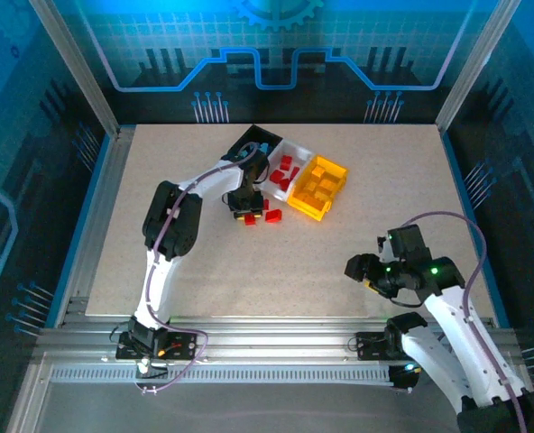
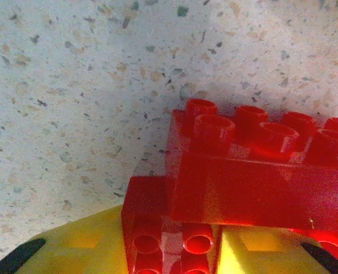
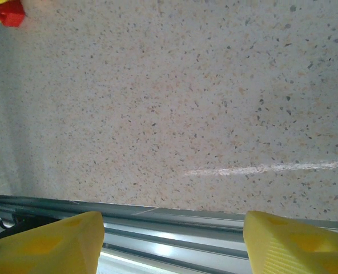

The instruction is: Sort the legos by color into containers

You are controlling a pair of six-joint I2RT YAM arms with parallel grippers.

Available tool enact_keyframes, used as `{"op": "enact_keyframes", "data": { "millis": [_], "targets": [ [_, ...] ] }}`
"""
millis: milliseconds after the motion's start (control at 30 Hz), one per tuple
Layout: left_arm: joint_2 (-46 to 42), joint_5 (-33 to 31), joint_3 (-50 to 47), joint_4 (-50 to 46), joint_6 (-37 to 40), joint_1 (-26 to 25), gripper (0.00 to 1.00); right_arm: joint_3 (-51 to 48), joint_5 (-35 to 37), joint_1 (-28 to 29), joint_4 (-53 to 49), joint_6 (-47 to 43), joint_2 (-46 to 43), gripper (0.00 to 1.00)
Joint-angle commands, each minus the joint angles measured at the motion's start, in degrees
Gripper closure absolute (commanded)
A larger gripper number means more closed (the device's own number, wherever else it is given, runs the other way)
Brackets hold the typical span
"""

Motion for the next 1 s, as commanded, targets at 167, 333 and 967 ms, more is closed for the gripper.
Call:
{"op": "enact_keyframes", "data": {
  "millis": [167, 333, 967],
  "targets": [
    [-7.7, 6.0, -10.1, 0.9, -3.5, -1.2, 0.65, -4.6, 0.1, 1.0, 0.7, 1.7, -3.8, 0.33],
    [-10.2, 9.2, -12.6, 1.1, -5.6, -1.2, 0.65, -6.8, 0.2, 0.9, 4.7, 1.8, -3.4, 0.33],
    [-18.3, 11.0, -8.5, 3.4, -9.5, -1.8, 0.66, -3.6, 0.2, 1.0, 5.7, -2.2, 2.6, 0.33]
  ]
}}
